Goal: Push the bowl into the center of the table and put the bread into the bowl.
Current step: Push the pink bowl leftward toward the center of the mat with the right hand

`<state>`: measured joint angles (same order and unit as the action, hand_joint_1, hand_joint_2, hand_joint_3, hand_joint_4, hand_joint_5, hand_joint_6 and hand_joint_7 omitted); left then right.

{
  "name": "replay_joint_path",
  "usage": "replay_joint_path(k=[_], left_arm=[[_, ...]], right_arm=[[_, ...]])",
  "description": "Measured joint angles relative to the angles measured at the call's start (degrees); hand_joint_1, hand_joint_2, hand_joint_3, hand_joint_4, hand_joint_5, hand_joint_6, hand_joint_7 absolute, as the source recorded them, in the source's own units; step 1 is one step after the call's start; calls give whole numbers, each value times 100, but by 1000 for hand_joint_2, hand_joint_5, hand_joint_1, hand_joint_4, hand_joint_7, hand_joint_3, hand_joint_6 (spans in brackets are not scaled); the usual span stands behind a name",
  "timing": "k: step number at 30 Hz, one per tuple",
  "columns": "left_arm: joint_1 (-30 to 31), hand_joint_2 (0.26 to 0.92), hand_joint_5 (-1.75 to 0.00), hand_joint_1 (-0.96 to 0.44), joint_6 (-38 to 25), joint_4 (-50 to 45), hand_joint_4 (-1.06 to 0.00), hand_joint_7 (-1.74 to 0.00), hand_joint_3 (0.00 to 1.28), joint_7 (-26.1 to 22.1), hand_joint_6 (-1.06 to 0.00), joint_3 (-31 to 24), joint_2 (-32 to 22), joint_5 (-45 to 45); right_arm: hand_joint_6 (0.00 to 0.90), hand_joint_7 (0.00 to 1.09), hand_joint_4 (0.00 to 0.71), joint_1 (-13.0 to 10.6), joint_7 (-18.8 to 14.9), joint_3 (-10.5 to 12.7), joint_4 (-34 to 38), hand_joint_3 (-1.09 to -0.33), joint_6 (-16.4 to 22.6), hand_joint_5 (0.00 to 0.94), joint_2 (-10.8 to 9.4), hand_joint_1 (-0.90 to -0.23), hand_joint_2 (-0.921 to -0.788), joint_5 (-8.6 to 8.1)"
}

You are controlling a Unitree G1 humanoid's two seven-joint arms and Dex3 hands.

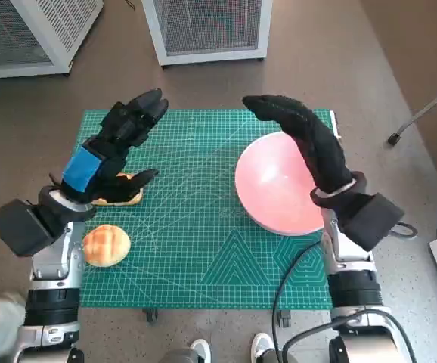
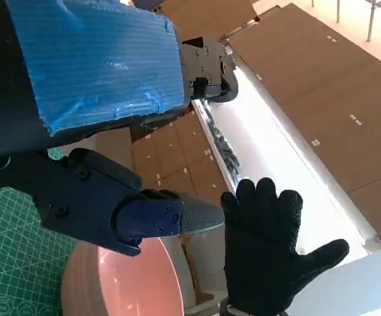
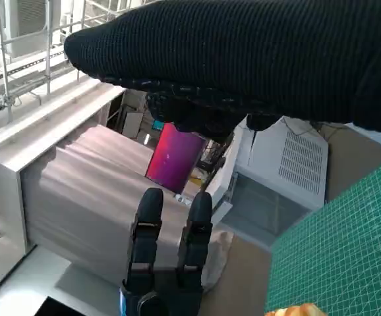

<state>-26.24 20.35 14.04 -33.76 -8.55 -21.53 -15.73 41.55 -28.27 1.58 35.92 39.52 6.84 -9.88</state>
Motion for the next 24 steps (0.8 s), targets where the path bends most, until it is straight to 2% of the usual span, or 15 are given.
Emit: replay_joint_path(k=[6,10,12,18,24], left_arm=[[26,921,-1,-623,0,-39,-184,-463,389,1,1,24,7,0],[38,921,-2,-622,0,-45,-184,-462,388,1,1,22,13,-3],[48,921,-1,-619,1,-45,-185,-462,387,1,1,14,13,-5],[75,921,-1,-610,1,-44,-185,-462,386,1,-1,-30,12,-14],[76,921,-1,-603,19,-26,-185,-466,384,1,-8,-78,13,-36]], right_arm=[[122,193,172,0,-64,94,-22,-704,0,0,114,-632,-921,-77],[114,195,162,8,-80,308,35,-730,10,1,278,-617,-921,-178],[116,199,164,25,-46,419,110,-740,51,3,366,-609,-921,-177],[126,213,171,101,343,768,569,-751,234,7,534,-603,-921,-160],[130,217,174,309,757,1101,1437,-746,395,7,692,-606,-921,-133]])
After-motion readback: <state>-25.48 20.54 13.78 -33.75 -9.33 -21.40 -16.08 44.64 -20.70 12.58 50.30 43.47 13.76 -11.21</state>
